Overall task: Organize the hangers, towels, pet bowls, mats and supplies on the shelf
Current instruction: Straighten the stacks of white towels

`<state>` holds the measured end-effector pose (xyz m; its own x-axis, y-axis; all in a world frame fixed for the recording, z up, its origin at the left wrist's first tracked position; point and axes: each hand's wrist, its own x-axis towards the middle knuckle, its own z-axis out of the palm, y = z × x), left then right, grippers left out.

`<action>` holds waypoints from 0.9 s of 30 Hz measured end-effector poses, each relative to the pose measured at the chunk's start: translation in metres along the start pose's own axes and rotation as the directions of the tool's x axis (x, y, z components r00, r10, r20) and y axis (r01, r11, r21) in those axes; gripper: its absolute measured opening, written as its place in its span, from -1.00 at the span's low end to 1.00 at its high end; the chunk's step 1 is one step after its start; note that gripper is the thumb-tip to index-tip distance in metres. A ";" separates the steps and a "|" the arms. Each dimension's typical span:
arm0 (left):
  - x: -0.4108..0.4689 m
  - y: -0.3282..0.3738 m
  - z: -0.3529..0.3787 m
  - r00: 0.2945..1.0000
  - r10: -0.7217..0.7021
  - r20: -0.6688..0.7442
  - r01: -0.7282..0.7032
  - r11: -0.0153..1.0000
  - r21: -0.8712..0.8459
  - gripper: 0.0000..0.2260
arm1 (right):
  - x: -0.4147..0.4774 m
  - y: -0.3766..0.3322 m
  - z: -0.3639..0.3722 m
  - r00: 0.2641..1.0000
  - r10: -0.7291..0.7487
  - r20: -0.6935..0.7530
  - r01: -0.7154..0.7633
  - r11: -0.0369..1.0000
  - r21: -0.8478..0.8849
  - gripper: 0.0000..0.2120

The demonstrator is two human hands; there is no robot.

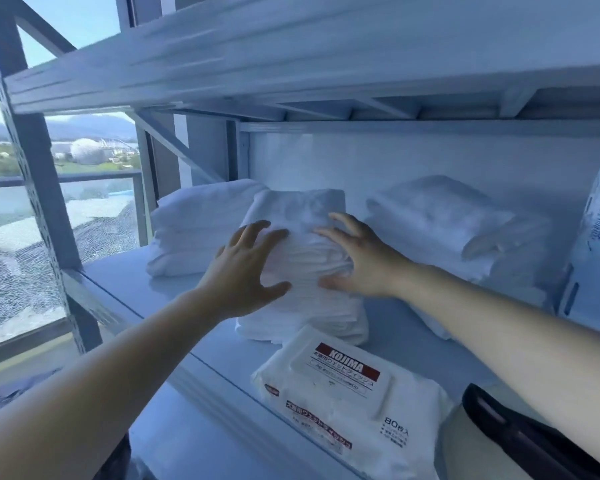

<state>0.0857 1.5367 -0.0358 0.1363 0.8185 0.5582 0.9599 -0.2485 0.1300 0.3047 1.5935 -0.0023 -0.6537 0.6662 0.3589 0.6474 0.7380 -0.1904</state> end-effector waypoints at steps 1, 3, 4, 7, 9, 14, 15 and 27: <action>0.001 -0.002 0.006 1.000 0.001 0.001 -0.001 1.000 -0.005 -0.24 | 0.001 0.006 0.005 1.000 -0.013 -0.011 0.013 1.000 0.017 -0.21; 0.003 -0.006 0.020 1.000 0.019 -0.008 -0.019 1.000 -0.018 -0.18 | 0.001 0.015 0.016 0.999 -0.030 -0.045 0.033 0.997 0.073 -0.21; 0.002 -0.007 0.027 0.999 0.030 -0.022 -0.031 0.999 -0.031 -0.18 | -0.001 0.018 0.022 0.998 -0.027 -0.060 0.034 0.992 0.123 -0.23; 0.001 -0.009 0.042 0.994 0.067 -0.083 -0.074 0.994 -0.083 -0.23 | -0.008 0.025 0.039 0.995 -0.022 -0.094 0.045 0.968 0.248 -0.26; 0.004 -0.016 0.047 0.991 0.095 -0.097 -0.105 0.989 -0.103 -0.25 | -0.012 0.026 0.046 0.994 -0.015 -0.107 0.043 0.963 0.266 -0.21; 0.018 -0.035 0.054 0.984 0.160 -0.085 -0.171 0.974 -0.146 -0.26 | -0.012 0.023 0.054 0.988 -0.024 -0.156 0.047 0.988 0.147 -0.21; 0.021 -0.038 0.056 0.980 0.176 -0.091 -0.189 0.971 -0.148 -0.26 | -0.011 0.023 0.055 0.987 -0.025 -0.161 0.043 0.993 0.110 -0.20; 0.040 -0.062 0.064 0.970 0.235 -0.070 -0.244 0.948 -0.202 -0.23 | 0.003 0.018 0.052 0.990 0.048 -0.135 -0.059 0.996 -0.074 -0.19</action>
<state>0.0471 1.6185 -0.0739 0.3401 0.6991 0.6290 0.8275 -0.5402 0.1530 0.2936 1.6142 -0.0520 -0.5627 0.6804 0.4695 0.7119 0.6875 -0.1432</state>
